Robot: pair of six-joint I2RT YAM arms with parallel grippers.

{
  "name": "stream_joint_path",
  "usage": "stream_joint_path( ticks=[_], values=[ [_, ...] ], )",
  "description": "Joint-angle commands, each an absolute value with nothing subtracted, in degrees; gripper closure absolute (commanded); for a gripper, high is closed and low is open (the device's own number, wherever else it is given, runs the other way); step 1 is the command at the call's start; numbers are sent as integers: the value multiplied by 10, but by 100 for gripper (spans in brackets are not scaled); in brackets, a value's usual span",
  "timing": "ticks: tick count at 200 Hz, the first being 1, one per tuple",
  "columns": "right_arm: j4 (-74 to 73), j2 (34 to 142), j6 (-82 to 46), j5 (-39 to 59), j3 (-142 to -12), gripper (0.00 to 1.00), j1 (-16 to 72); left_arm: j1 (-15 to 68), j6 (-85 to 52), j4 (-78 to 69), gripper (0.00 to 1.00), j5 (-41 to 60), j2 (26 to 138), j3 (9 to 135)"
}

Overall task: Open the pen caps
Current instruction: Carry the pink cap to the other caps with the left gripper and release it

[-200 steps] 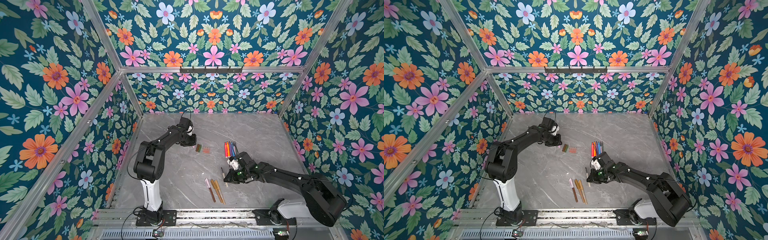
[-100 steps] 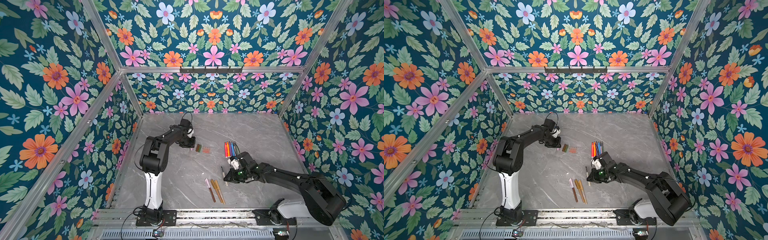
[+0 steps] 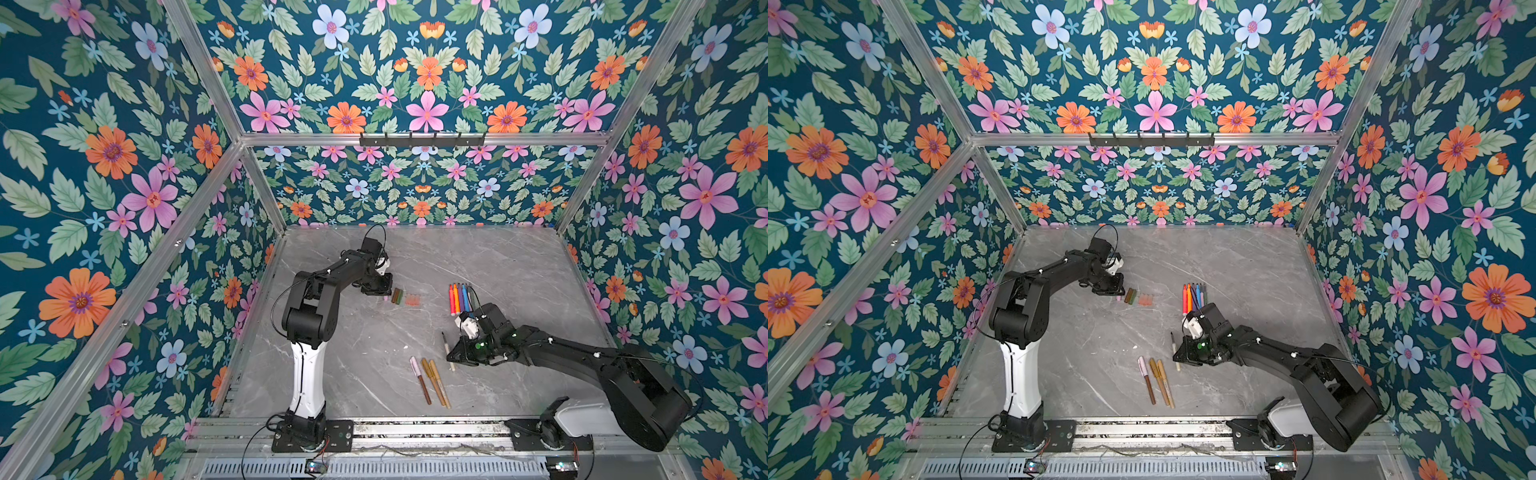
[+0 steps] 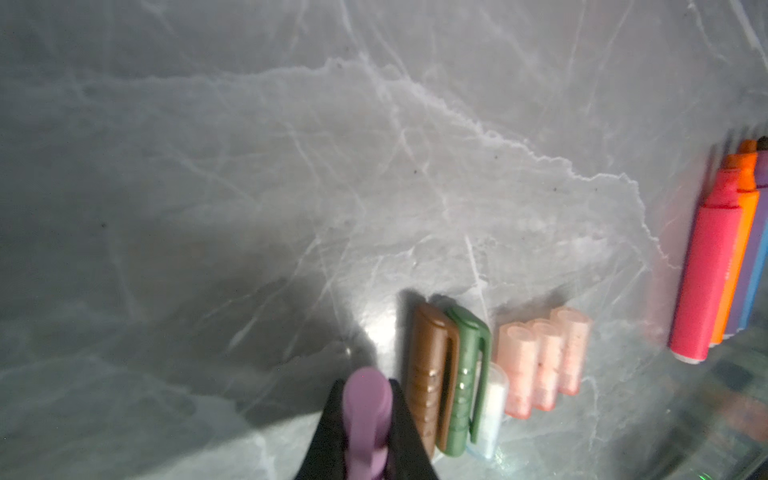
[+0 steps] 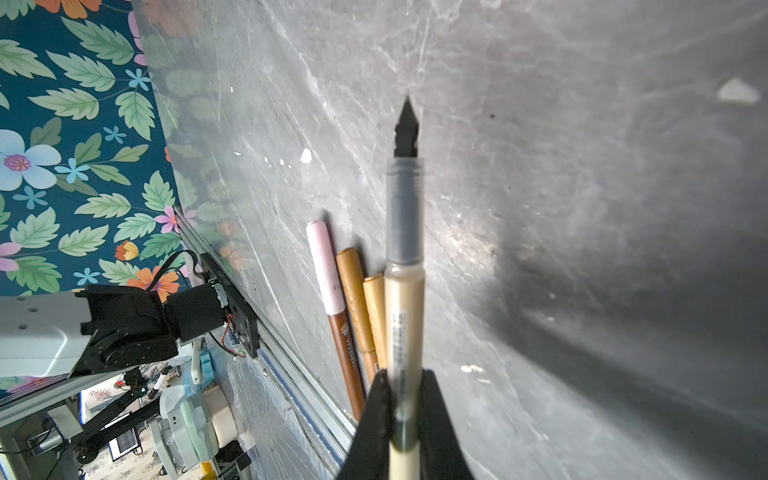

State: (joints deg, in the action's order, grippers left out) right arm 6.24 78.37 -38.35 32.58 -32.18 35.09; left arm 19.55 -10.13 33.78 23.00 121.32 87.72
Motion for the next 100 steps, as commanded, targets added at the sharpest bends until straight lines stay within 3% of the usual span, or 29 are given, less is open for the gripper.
stream_joint_path(
  ticks=[1,100],
  values=[
    [60,784,-382,329,-323,100,352,195,-102,332,84,239,1219,885],
    [60,783,-381,329,-323,100,351,196,-106,335,72,246,1220,896]
  ],
)
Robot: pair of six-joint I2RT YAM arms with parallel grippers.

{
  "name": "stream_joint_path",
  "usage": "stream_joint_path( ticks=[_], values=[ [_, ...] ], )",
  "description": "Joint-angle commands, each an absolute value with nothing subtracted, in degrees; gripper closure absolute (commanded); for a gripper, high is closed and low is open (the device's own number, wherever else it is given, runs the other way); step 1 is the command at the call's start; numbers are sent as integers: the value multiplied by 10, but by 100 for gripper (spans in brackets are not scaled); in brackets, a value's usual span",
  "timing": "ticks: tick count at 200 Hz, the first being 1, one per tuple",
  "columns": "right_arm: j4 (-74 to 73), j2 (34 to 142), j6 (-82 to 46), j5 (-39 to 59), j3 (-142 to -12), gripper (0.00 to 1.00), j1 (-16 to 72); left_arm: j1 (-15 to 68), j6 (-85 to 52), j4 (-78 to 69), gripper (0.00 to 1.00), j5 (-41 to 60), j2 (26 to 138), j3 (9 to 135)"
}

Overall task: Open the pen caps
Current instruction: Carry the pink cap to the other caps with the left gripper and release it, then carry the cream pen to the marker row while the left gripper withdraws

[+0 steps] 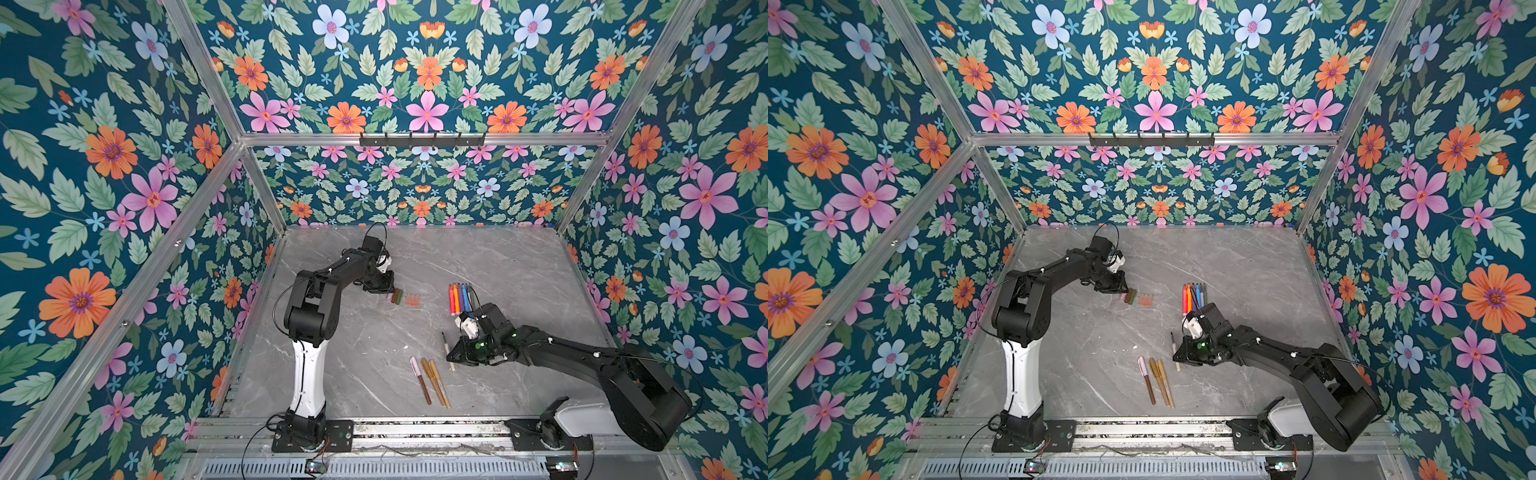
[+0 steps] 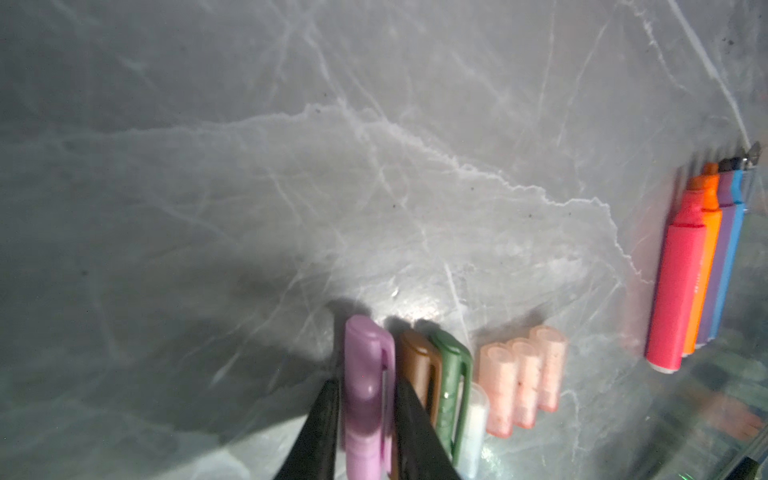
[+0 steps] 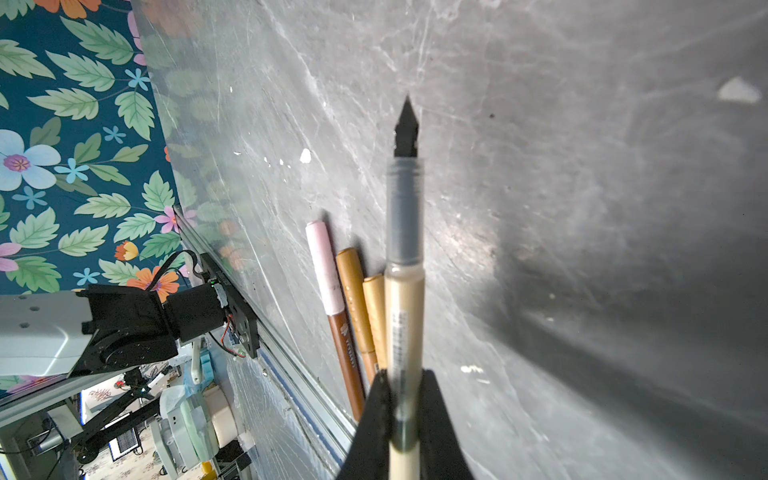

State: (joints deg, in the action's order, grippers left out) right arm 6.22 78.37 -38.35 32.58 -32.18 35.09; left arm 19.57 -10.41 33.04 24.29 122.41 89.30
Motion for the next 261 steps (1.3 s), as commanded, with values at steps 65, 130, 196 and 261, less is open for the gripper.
stream_joint_path(
  ticks=[65,130,196,261],
  values=[
    [60,782,-381,329,-323,100,351,195,-107,335,72,247,1211,894],
    [60,786,-381,330,-323,100,351,196,-107,340,76,232,1217,901],
    [73,783,-381,329,-331,100,349,196,-116,345,79,251,1200,904],
    [264,711,-292,231,-444,100,199,188,-113,334,77,232,976,764]
  ],
)
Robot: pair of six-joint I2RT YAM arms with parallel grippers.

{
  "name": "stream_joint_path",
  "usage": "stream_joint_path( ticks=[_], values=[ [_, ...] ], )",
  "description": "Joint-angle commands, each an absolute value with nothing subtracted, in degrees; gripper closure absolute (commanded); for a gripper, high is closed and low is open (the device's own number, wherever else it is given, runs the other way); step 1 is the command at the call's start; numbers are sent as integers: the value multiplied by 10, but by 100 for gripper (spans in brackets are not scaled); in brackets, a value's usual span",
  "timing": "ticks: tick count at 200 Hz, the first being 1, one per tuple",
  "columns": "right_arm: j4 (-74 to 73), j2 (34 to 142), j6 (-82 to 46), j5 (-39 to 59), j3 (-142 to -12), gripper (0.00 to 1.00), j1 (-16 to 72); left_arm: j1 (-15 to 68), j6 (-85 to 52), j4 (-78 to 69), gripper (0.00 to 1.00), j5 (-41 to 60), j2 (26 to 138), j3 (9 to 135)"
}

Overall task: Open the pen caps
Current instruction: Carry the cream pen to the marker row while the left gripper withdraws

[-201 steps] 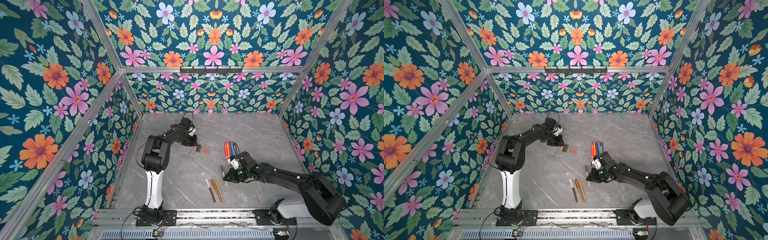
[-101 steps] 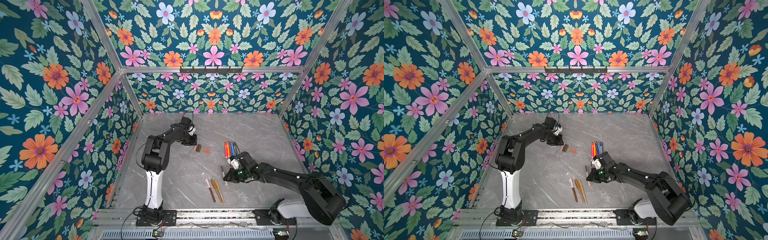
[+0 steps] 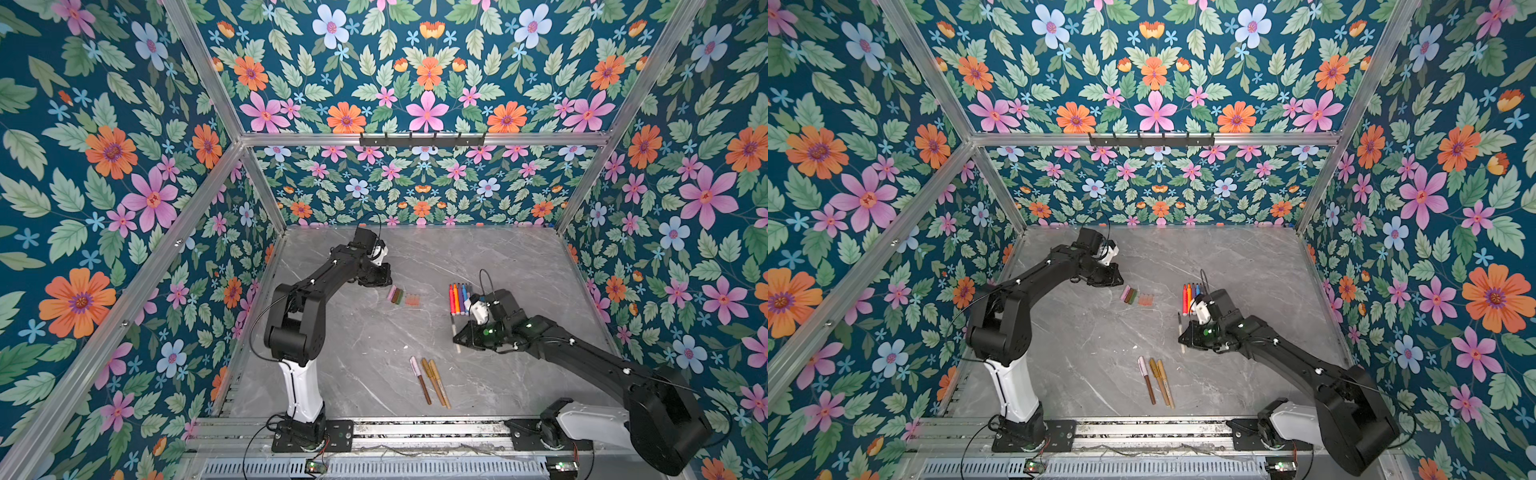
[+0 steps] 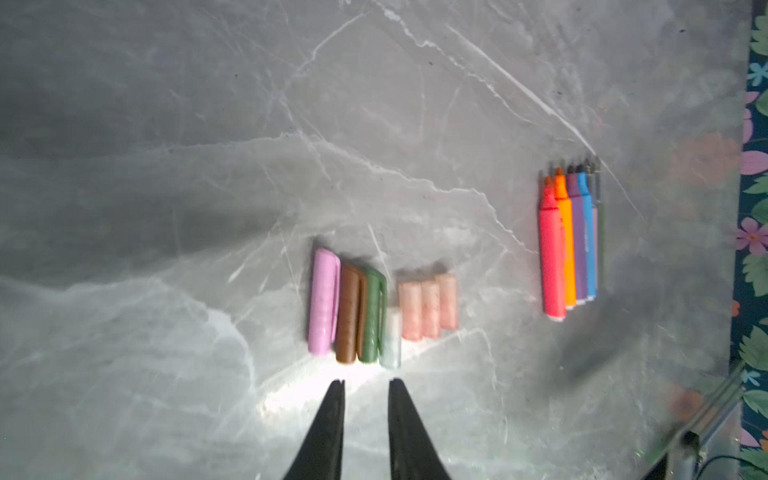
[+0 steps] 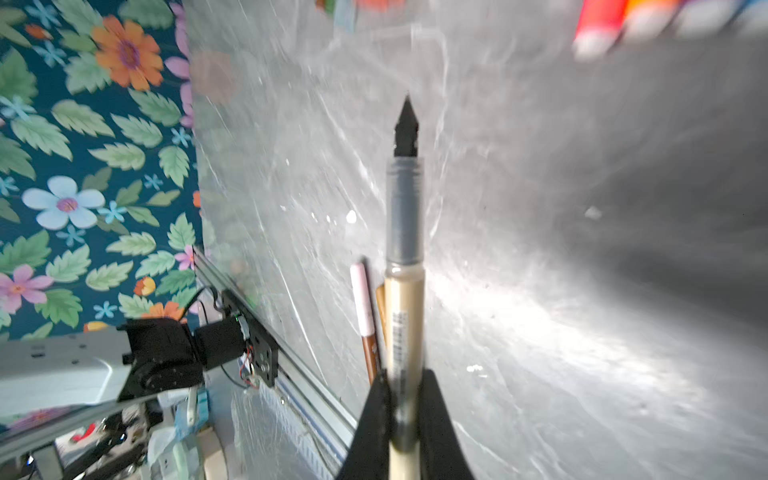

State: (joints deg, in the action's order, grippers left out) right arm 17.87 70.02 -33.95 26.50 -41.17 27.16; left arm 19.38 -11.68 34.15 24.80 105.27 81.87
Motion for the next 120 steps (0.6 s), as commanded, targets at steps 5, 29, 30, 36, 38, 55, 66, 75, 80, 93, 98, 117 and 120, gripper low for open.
stream_joint_path(
  ticks=[5,29,30,36,38,55,66,75,80,93,98,117,120],
  values=[
    [268,721,-286,237,-453,100,176,187,-113,328,77,228,949,743],
    [274,797,-258,264,-505,100,95,167,-124,303,75,223,820,644],
    [275,801,-256,265,-505,100,93,166,-124,303,75,223,815,641],
    [281,825,-247,270,-525,100,84,160,-126,302,74,224,788,621],
    [282,834,-244,271,-533,100,82,158,-126,302,74,225,779,615],
    [287,889,-223,261,-576,100,69,148,-128,311,74,229,718,571],
    [287,916,-213,252,-602,100,62,146,-130,321,73,234,692,550],
    [287,936,-204,247,-620,100,57,146,-135,327,73,245,676,532],
    [289,945,-196,245,-631,100,55,147,-137,330,73,251,669,521],
    [302,993,-173,237,-660,100,54,147,-145,330,74,255,650,497],
    [305,1005,-165,237,-670,100,54,147,-149,327,75,250,641,488],
    [314,1046,-141,248,-692,99,54,147,-163,307,75,226,597,475],
    [315,1053,-139,253,-695,99,54,147,-163,306,74,220,591,475]
  ],
)
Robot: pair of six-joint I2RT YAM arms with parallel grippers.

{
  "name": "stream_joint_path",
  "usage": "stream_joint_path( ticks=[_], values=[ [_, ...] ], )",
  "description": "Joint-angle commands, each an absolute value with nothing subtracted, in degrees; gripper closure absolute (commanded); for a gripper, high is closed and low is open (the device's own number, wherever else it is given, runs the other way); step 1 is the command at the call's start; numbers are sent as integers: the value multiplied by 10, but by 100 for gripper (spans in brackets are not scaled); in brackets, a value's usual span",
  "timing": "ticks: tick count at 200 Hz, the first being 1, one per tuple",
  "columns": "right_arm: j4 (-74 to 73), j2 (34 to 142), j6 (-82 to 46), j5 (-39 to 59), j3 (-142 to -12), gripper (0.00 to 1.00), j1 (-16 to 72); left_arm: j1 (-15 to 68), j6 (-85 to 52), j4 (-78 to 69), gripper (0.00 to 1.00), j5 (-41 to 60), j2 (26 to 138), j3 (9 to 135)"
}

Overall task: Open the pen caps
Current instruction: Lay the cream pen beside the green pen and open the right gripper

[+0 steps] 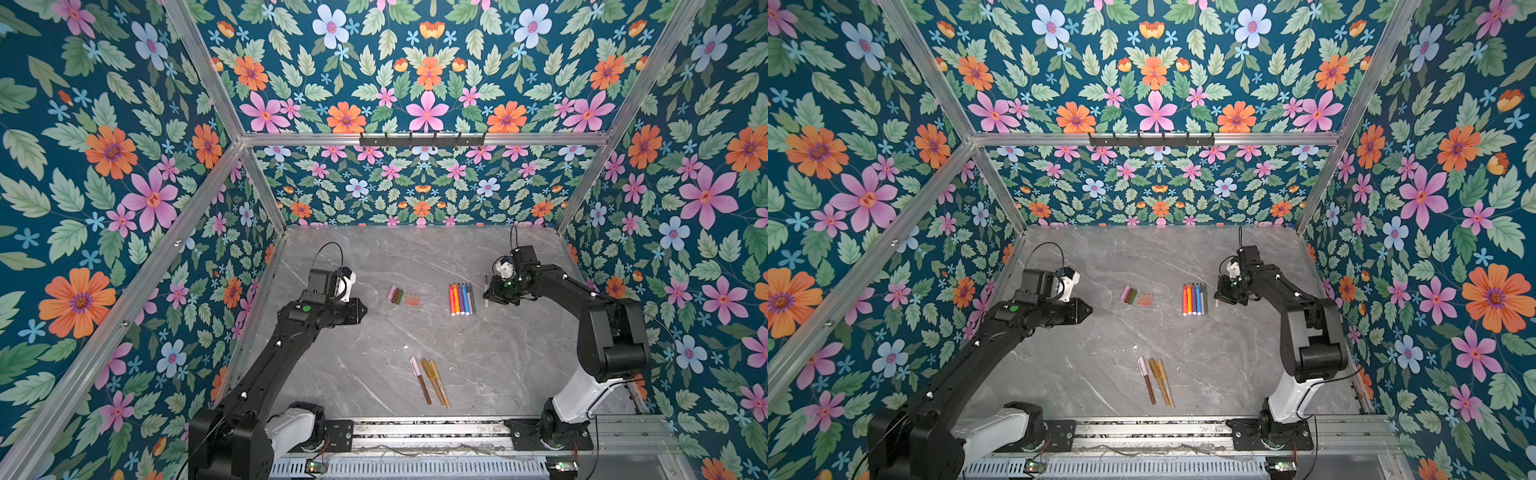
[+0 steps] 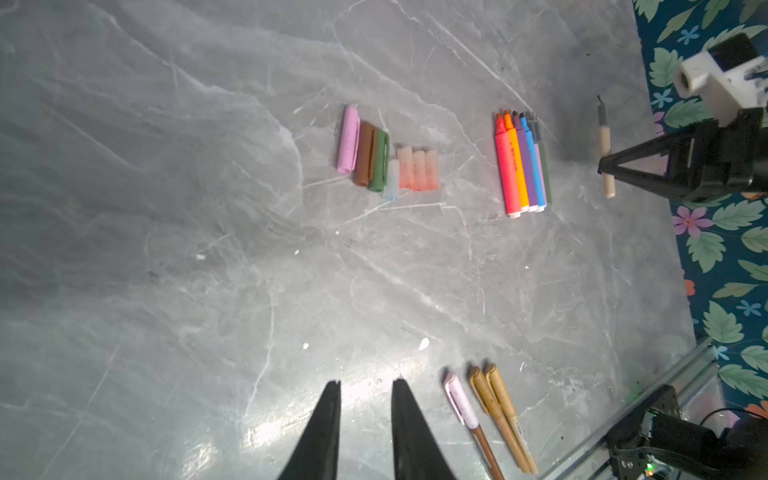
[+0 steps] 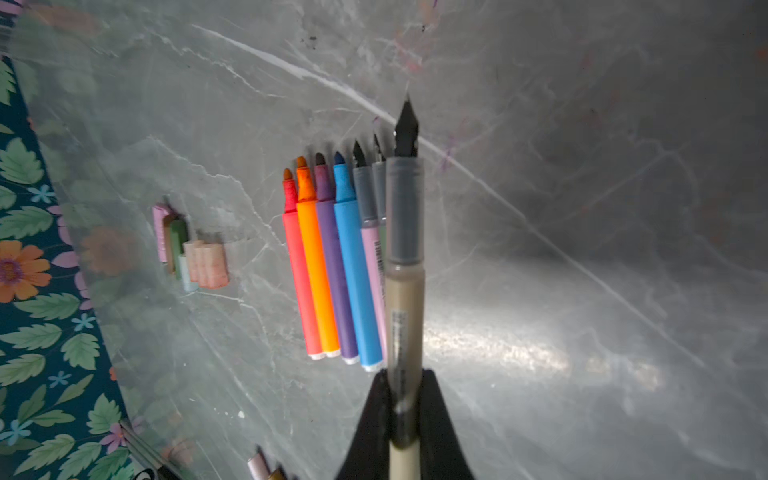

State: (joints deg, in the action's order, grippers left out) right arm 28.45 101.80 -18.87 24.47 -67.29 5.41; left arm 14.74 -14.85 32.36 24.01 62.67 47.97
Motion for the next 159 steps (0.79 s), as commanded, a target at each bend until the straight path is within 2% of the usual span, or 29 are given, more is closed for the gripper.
stream_joint_path(
  ticks=[1,21,106,145,159],
  values=[
    [315,1055,-138,254,-695,98,54,147,-163,305,74,219,588,475],
    [314,1083,-132,268,-705,97,54,147,-169,281,72,188,563,457],
    [317,1126,-118,247,-714,92,54,147,-168,282,72,198,578,456],
    [321,1128,-117,245,-716,84,55,147,-168,281,72,198,577,456],
    [320,1127,-117,246,-716,76,54,146,-168,281,72,198,579,455]
  ],
)
